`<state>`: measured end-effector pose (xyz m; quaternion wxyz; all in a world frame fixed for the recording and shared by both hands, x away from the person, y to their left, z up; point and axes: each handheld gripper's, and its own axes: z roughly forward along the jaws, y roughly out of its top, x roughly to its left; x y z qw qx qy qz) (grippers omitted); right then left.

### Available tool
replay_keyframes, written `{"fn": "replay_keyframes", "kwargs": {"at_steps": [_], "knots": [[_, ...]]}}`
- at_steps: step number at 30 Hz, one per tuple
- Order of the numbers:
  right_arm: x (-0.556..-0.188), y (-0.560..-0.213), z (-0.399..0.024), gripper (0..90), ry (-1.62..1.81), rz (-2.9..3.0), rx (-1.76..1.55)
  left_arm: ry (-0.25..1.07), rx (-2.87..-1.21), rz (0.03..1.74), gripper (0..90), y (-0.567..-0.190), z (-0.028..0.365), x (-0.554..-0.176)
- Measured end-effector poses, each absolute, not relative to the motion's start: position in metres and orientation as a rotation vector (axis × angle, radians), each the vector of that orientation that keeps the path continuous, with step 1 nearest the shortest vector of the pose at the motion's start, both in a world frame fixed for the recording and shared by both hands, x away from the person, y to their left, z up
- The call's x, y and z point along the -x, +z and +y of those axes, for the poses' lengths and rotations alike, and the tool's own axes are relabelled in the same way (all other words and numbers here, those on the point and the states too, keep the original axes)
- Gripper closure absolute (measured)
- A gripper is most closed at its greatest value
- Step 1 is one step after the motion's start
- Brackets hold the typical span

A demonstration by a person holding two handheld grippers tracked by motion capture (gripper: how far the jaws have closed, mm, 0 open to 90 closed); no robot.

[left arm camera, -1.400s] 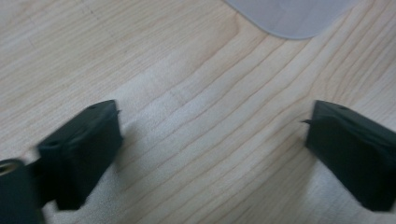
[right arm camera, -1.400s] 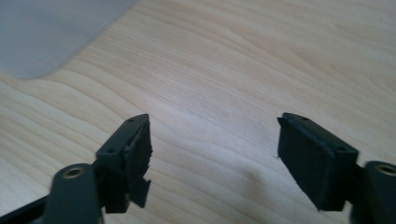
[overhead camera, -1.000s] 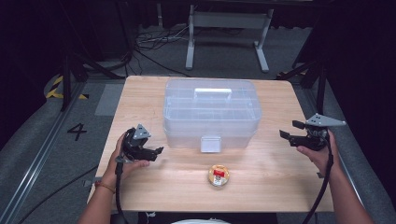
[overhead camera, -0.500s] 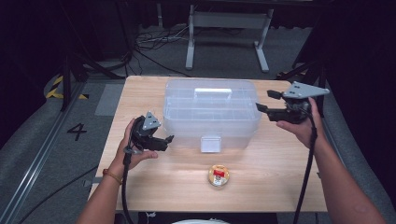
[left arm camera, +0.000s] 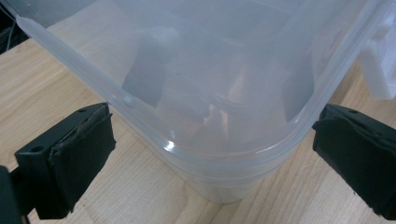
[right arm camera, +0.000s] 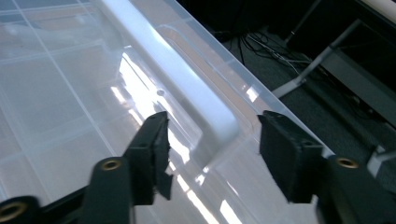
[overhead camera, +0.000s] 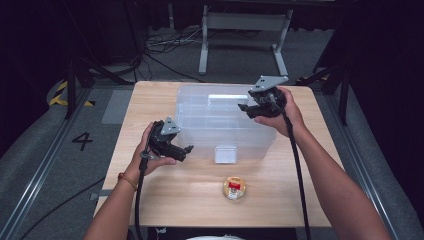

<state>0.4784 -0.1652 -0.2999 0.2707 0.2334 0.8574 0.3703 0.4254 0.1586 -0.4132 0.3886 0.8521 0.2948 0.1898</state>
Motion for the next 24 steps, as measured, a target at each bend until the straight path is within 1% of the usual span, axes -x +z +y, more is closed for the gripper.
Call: {"fn": "replay_keyframes", "kwargs": {"at_steps": [1,2,4,7,13,20,24], "knots": [[-0.478,-0.3,-0.165,48.2,0.998,2.31,-0.629,0.483,-2.167,0.75,0.0,-0.413,0.159,-0.425],[-0.48,-0.301,-0.162,52.4,1.01,2.342,-0.587,0.471,-2.156,0.754,0.0,-0.413,0.16,-0.426],[-0.48,-0.302,-0.156,57.6,0.983,2.337,-0.566,0.469,-2.153,0.754,0.0,-0.413,0.16,-0.426],[-0.481,-0.301,-0.16,67.4,0.988,2.323,-0.577,0.463,-2.155,0.758,0.0,-0.413,0.16,-0.425],[-0.476,-0.3,-0.164,69.3,0.982,2.335,-0.566,0.442,-2.153,0.793,1.2,-0.412,0.156,-0.422],[-0.469,-0.3,-0.172,70.2,0.964,2.337,-0.549,0.447,-2.171,0.774,3.5,-0.41,0.149,-0.416],[-0.463,-0.3,-0.18,70.3,0.975,2.334,-0.557,0.452,-2.15,0.76,6.4,-0.412,0.146,-0.41]]}}
